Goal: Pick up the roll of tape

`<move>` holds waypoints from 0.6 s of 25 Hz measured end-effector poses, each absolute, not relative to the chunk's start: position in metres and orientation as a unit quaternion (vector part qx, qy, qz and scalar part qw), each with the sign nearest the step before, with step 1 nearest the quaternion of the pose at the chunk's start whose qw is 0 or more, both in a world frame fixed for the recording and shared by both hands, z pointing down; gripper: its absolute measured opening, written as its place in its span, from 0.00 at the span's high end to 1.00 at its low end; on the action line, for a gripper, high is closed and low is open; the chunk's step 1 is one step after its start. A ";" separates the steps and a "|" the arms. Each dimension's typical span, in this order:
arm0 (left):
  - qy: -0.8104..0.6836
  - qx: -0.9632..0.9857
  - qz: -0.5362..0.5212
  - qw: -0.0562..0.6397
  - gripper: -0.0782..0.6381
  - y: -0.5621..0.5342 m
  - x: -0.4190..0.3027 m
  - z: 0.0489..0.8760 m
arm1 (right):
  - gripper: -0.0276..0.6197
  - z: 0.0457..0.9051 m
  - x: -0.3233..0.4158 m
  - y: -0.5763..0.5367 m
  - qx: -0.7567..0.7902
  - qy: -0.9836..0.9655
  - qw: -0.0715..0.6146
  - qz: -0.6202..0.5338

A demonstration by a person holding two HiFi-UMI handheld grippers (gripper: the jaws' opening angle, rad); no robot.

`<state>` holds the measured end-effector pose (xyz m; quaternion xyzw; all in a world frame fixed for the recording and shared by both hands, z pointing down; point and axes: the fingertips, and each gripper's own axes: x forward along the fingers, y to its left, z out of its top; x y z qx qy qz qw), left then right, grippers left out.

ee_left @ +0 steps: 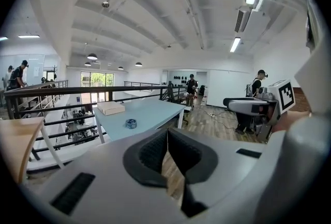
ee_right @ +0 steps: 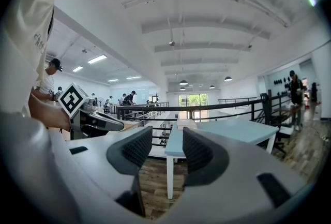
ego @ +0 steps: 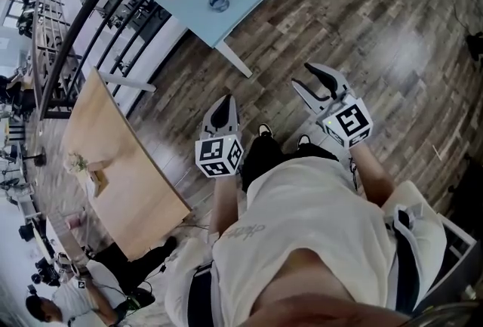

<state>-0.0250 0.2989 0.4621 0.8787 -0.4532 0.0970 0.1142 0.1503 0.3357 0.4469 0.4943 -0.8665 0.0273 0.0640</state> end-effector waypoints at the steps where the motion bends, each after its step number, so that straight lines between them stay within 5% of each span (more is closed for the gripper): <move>1: -0.454 0.877 0.100 0.117 0.86 0.296 -0.027 0.465 | 0.67 0.450 0.149 0.333 0.493 -0.867 0.065 0.032; 15: -0.455 0.879 0.071 0.124 0.86 0.170 -0.060 0.474 | 0.68 0.453 0.115 0.217 0.482 -0.870 0.103 0.022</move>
